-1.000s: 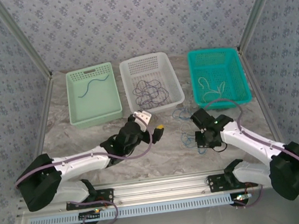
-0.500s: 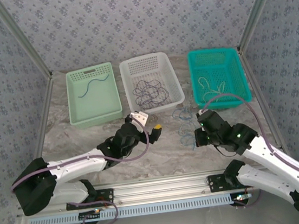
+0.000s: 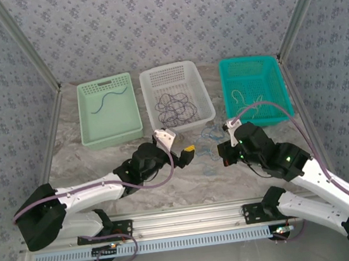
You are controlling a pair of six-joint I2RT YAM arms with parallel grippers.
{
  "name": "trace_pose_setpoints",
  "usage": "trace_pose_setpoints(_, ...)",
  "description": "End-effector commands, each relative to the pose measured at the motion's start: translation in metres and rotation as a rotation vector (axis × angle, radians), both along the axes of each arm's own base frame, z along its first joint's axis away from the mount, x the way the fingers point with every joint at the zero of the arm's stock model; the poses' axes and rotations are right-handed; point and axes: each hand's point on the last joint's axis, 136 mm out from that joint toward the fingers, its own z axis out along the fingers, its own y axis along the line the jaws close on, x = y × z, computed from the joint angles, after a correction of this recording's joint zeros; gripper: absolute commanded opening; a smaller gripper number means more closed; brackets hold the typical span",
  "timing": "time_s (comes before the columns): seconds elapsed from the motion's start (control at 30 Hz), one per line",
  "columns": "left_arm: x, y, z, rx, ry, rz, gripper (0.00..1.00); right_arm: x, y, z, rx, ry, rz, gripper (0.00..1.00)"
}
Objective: Untangle the cables
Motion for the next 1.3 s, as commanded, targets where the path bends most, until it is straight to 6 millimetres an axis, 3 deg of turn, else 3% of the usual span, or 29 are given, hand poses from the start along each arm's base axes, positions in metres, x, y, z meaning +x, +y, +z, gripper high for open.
trace_pose_setpoints(0.0, -0.002, -0.010, 0.030, -0.110, -0.034, -0.041, 0.99, 0.006, 0.009, 0.026, 0.056, -0.088, 0.023, 0.00)
trace_pose_setpoints(0.17, -0.001, 0.000, 0.036, -0.171, -0.043, -0.001, 0.99, 0.012, 0.010, 0.042, 0.072, -0.145, 0.013, 0.00)
trace_pose_setpoints(0.3, -0.004, 0.000, 0.040, -0.215, -0.030, -0.014, 0.99, 0.016, 0.021, 0.053, 0.132, -0.176, 0.036, 0.00)
trace_pose_setpoints(0.4, -0.007, -0.006, 0.044, -0.233, -0.028, -0.048, 1.00, 0.019, 0.029, 0.052, 0.151, -0.173, 0.052, 0.00)
trace_pose_setpoints(0.53, -0.011, -0.009, 0.050, -0.270, -0.038, -0.075, 0.99, 0.028, 0.022, 0.054, 0.127, -0.197, -0.008, 0.00)
trace_pose_setpoints(0.93, -0.014, 0.013, 0.060, -0.354, -0.060, -0.029, 0.99, 0.041, 0.018, 0.066, 0.143, -0.234, -0.076, 0.00)
trace_pose_setpoints(1.27, -0.009, 0.011, 0.063, -0.410, -0.037, -0.020, 0.99, 0.043, 0.030, 0.073, 0.187, -0.240, -0.052, 0.00)
